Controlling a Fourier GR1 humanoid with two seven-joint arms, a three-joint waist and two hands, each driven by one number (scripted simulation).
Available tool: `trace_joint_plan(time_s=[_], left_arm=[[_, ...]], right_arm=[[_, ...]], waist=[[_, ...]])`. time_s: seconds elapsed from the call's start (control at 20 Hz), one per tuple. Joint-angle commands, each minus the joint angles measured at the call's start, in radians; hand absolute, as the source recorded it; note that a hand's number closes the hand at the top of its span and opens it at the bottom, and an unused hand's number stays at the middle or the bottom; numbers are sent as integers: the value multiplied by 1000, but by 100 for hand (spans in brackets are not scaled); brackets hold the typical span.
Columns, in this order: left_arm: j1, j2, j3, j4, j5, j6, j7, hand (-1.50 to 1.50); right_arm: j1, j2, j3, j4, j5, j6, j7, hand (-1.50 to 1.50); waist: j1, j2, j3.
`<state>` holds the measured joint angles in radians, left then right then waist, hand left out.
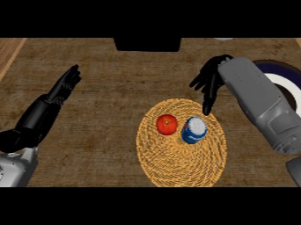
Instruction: Pick the can from the placemat and place it in the plate
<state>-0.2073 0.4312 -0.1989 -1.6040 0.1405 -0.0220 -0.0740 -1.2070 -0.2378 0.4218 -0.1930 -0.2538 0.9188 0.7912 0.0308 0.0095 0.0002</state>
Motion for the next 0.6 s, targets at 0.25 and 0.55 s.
trace_joint_plan(time_s=[0.25, 0.55], left_arm=[[32, -20, 33, 5, -25, -30, -27, 0], [57, -16, 76, -43, -5, -56, 18, 0]], right_arm=[[78, 79, 5, -20, 57, 47, 20, -150], [72, 127, -37, -11, 43, 58, 84, -150]], waist=[[-16, -7, 0], [-19, -9, 0]])
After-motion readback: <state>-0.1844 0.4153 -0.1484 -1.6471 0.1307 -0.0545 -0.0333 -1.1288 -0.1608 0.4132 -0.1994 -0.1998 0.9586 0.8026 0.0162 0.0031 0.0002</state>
